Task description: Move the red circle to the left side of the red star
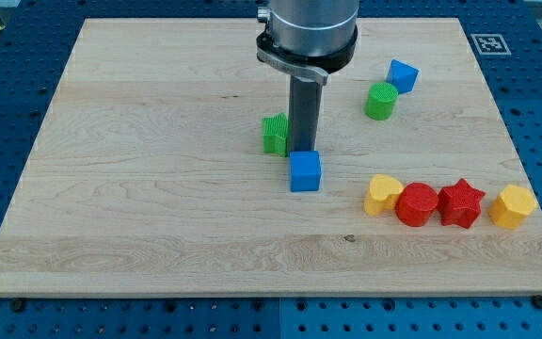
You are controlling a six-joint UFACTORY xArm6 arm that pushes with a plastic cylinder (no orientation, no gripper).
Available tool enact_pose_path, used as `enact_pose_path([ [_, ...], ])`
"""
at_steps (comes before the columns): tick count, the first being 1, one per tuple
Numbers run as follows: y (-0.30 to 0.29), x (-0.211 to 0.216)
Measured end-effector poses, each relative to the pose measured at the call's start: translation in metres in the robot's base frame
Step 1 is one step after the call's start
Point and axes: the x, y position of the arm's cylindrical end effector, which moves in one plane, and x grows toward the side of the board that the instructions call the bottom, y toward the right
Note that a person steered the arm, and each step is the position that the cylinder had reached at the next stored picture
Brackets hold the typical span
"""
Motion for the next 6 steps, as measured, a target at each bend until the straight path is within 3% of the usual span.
enact_pose_path([
  [2, -0.002, 0.035],
  [3, 0.004, 0.017],
  [6, 0.102, 0.017],
])
